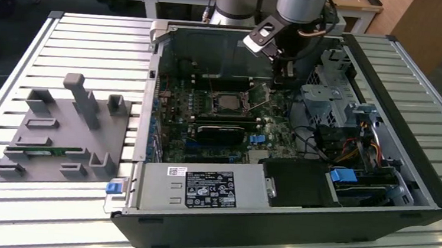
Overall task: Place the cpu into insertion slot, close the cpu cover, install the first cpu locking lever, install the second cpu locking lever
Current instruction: 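Close the cpu cover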
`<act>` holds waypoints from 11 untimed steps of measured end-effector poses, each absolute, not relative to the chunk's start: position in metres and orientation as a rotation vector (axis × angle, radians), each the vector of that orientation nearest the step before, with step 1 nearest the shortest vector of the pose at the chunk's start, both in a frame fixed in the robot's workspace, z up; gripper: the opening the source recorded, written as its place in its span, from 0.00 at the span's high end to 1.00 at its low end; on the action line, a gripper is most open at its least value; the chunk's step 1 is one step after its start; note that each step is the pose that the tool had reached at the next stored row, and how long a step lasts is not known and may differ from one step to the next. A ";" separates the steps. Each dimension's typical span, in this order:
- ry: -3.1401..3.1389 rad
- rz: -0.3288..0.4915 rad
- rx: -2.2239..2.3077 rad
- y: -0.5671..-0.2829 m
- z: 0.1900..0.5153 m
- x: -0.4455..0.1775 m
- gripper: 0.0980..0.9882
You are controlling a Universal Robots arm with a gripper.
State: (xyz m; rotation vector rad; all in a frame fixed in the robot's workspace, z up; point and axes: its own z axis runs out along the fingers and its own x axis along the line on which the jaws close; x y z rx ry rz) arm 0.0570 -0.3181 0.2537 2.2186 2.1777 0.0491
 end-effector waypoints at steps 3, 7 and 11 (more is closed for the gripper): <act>2.178 0.049 2.219 -0.318 0.252 0.058 0.99; 2.178 0.048 2.219 -0.318 0.250 0.060 0.99; 2.178 0.048 2.219 -0.317 0.249 0.062 0.99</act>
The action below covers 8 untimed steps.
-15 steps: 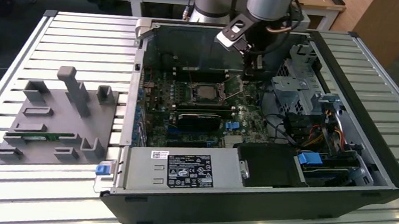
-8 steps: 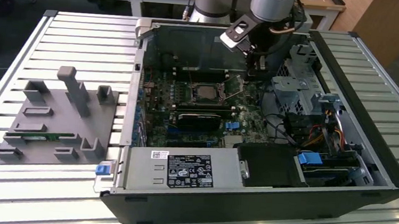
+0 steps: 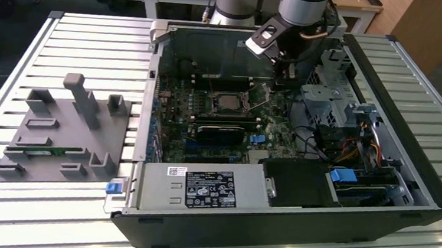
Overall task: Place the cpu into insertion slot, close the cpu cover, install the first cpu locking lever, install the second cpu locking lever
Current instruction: 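Close the cpu cover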
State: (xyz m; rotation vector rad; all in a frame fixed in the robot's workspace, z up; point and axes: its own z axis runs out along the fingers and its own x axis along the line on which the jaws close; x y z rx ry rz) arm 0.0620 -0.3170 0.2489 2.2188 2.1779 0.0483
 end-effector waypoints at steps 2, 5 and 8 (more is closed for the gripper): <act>2.178 0.048 2.219 -0.317 0.248 0.063 0.99; 2.178 0.048 2.219 -0.317 0.247 0.063 0.99; 2.178 0.048 2.219 -0.316 0.245 0.064 0.99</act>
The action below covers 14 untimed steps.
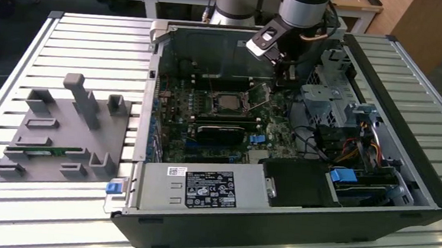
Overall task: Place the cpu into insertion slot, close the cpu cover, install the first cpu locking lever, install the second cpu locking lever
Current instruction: 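Close the cpu cover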
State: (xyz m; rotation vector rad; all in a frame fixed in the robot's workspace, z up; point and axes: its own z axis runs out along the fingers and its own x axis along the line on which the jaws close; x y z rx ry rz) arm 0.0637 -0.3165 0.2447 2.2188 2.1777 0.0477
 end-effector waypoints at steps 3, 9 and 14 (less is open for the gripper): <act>2.178 0.047 2.219 -0.316 0.242 0.064 0.99; 2.178 0.047 2.219 -0.316 0.240 0.055 0.99; 2.178 0.047 2.219 -0.316 0.240 0.052 0.99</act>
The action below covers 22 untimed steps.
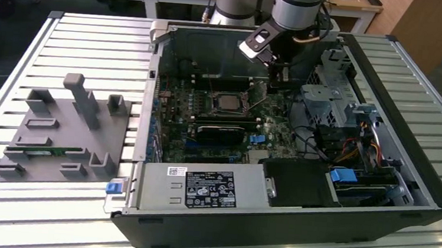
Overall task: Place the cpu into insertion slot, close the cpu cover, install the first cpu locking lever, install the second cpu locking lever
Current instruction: 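Close the cpu cover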
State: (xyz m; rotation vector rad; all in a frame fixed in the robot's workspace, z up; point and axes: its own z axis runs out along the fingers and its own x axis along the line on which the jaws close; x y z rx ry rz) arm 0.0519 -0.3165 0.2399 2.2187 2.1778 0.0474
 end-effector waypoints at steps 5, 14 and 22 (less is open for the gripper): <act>2.178 0.048 2.219 -0.316 0.240 0.050 0.99; 2.178 0.047 2.219 -0.316 0.240 0.042 0.99; 2.178 0.048 2.219 -0.316 0.240 0.030 0.99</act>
